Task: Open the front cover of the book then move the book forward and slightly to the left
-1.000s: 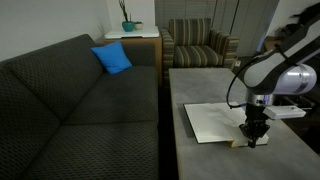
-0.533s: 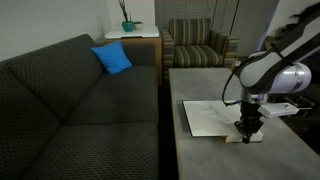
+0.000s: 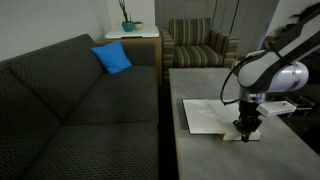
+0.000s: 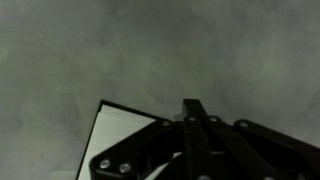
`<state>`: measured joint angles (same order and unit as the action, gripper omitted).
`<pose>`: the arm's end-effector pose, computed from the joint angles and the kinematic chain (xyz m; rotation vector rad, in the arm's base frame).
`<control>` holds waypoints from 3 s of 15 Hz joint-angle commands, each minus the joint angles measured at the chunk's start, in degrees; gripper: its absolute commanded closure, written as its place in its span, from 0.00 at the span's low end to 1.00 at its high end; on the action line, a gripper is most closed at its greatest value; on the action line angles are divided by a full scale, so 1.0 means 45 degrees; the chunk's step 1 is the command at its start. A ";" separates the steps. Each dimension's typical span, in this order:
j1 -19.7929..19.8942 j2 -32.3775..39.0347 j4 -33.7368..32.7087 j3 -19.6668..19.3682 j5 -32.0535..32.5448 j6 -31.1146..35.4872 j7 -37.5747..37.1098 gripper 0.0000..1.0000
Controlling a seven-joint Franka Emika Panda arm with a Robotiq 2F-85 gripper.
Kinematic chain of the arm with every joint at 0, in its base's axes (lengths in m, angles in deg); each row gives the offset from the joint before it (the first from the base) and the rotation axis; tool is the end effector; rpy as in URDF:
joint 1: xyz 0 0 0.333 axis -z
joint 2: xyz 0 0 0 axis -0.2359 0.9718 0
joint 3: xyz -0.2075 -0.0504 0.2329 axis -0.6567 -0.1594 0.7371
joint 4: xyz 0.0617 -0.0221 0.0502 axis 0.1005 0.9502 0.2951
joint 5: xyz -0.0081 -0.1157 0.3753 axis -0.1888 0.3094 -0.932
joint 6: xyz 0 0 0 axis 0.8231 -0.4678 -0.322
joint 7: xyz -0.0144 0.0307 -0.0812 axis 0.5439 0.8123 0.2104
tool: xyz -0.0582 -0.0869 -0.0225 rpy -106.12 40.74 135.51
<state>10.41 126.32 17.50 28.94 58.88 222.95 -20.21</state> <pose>0.6162 0.0649 -0.1500 -2.9892 -0.2475 0.4672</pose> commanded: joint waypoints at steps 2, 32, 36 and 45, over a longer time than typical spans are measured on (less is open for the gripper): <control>0.0049 0.0020 -0.0060 0.0082 0.0260 -0.0128 -0.0129 0.99; -0.0831 -0.2376 0.2609 -0.1189 0.0054 0.2309 -0.0447 1.00; 0.0013 -0.1795 0.1771 -0.1308 0.0527 0.2512 -0.0982 1.00; 0.0782 0.0401 -0.0730 -0.1921 0.0416 0.3385 -0.2259 1.00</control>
<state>12.70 123.27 19.81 19.97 59.74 236.39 -27.89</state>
